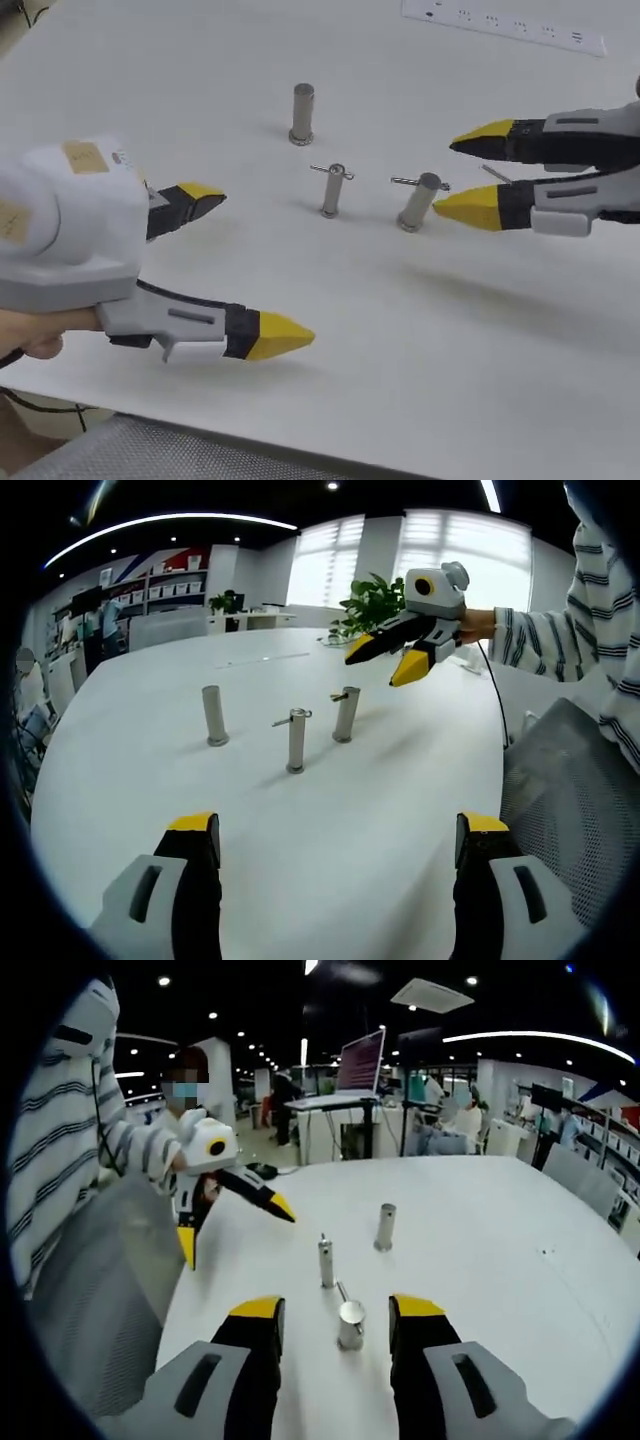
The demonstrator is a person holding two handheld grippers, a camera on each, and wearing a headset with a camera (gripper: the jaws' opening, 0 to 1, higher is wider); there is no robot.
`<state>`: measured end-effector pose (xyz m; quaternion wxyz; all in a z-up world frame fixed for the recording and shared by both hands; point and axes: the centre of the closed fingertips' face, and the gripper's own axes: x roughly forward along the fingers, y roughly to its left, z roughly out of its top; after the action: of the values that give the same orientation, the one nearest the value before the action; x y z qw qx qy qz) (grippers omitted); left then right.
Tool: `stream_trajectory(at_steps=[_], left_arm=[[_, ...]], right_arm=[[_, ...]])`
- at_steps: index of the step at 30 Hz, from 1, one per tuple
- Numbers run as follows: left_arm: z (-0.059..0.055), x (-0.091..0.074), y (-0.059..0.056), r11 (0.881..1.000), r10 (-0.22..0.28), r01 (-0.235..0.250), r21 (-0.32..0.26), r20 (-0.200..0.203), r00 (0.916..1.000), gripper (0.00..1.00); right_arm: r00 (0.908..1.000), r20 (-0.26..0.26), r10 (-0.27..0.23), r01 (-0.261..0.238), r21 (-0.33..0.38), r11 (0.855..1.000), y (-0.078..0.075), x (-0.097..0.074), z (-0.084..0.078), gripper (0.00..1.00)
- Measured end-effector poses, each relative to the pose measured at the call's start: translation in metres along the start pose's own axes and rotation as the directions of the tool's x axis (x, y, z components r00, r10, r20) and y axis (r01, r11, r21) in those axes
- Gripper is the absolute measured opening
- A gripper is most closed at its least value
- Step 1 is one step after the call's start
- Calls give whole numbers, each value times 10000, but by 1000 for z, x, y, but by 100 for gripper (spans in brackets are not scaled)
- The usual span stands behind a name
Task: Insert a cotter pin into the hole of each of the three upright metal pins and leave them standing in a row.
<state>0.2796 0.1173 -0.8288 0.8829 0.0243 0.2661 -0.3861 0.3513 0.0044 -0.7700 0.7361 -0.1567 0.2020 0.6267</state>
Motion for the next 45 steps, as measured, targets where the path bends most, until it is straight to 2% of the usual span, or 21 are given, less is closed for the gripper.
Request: stream_trajectory(at_steps=[7,10,12,16,22,26,28,32,35,39,40,42,44,45], left_arm=[[0,-4,0,9999,-68,68,83,21,10000,98],[0,-6,0,9999,-58,58,109,7,10000,98],[-1,-8,2,9999,-29,29,124,1,10000,98],[-1,-12,5,9999,29,-29,152,-18,10000,98],[2,-18,12,9999,136,-136,-6,47,9999,97],[5,-23,17,9996,258,-256,-106,211,9994,98],[7,-26,21,9994,288,-281,-219,333,9990,98],[5,-31,29,9986,402,-393,-346,246,9989,99],[3,-36,34,9983,465,-460,-347,155,9988,99],[1,-40,40,9977,533,-528,-413,98,9985,99],[1,-41,41,9977,527,-523,-440,79,9986,99],[-1,-44,44,9972,502,-499,-556,37,9987,99],[-2,-47,46,9971,437,-437,-626,-7,9990,99],[-4,-49,46,9976,319,-326,-613,-128,9994,99]], right_arm=[[9949,183,-995,982,613,9933,10,-18,-4,52],[9874,168,-1574,1550,989,9830,13,-26,-10,53],[9845,193,-1744,1711,1163,9784,16,-31,-13,54],[9718,414,-2320,2215,1755,9592,19,-42,-15,56],[9464,765,-3137,2867,2480,9254,25,-55,-13,63],[9394,662,-3362,3047,2877,9080,30,-61,-21,68],[9346,890,-3443,2974,3352,8940,31,-63,-24,72],[9307,629,-3604,3169,3535,8801,34,-67,-37,77],[9256,576,-3740,3263,3788,8660,35,-71,-42,85],[9110,500,-4095,3592,3919,8470,34,-75,-47,86],[9100,443,-4121,3626,3967,8433,34,-76,-48,87],[9011,320,-4324,3821,4126,8269,33,-77,-51,93],[8958,257,-4438,3926,4225,8169,32,-78,-54,100],[8932,195,-4493,3980,4308,8099,32,-79,-55,100]])
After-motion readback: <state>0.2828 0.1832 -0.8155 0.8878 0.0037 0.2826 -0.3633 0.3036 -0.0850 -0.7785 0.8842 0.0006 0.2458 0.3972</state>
